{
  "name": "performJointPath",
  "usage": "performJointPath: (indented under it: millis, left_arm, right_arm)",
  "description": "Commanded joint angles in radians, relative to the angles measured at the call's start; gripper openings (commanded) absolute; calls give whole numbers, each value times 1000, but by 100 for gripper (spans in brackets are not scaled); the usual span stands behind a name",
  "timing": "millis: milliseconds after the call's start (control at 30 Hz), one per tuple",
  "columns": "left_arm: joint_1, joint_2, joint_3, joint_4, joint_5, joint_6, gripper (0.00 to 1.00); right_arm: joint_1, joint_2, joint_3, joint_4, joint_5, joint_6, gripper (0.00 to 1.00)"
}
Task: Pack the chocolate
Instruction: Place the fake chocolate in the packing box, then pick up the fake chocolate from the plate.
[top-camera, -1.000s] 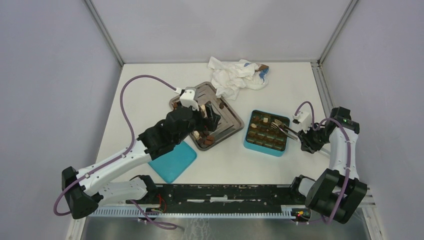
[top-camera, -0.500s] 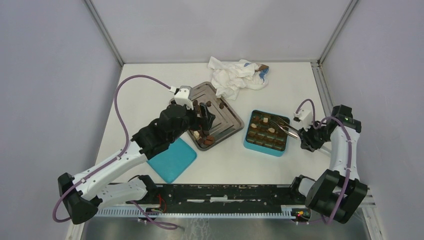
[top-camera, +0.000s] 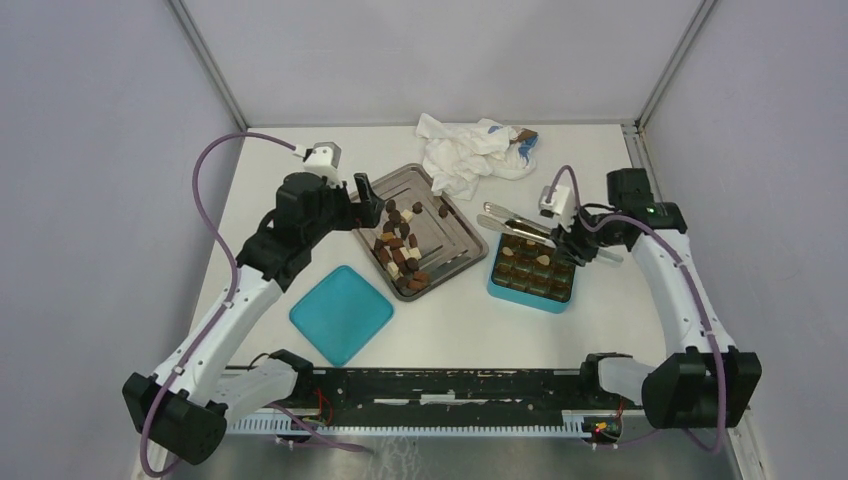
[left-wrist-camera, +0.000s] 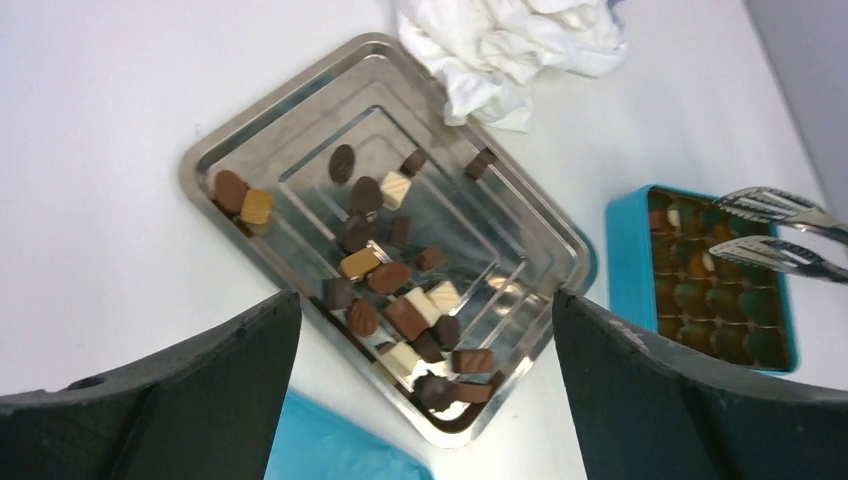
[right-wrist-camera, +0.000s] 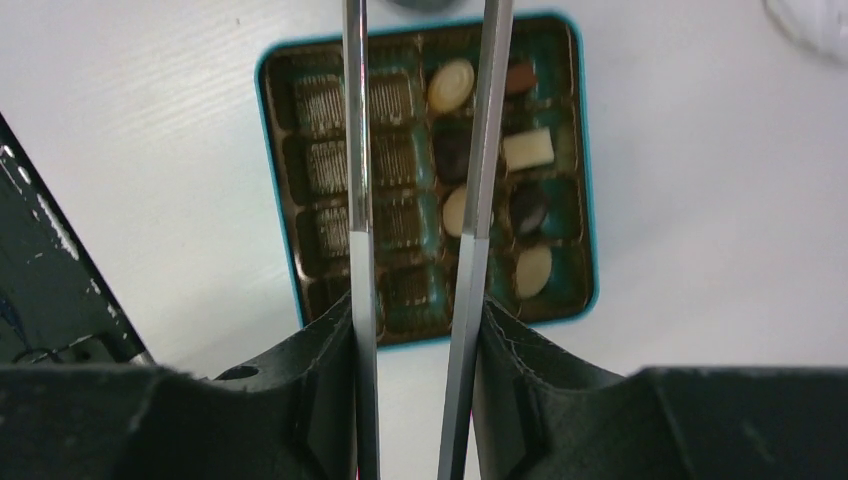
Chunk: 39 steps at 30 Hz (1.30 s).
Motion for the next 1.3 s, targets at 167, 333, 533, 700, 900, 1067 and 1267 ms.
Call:
performJointPath:
  millis: [167, 333, 533, 700, 900, 1067, 1267]
  left_arm:
    - [-1, -63, -76, -59, -249, 178, 99]
    - [0, -113, -96, -57, -312, 183, 99]
    - [0, -157, -110, -48, -332, 183, 99]
    - [2, -178, -117, -43, -319, 183, 99]
    - [2, -182, -119, -41, -304, 184, 99]
    - [2, -185, -120, -41, -300, 184, 99]
    - [1, -190, -122, -40, -300, 184, 99]
  right_arm:
    - [408, 211, 175, 231, 259, 229, 42]
    - [543, 359, 267, 251, 360, 292, 43]
    - [617, 505, 361, 237, 425, 336, 43]
    - [639, 587, 397, 235, 460, 355, 43]
    - [646, 652, 442, 226, 470, 369, 44]
    - [659, 675, 449, 218, 464, 372, 44]
    - [661, 686, 444, 215, 455, 373, 45]
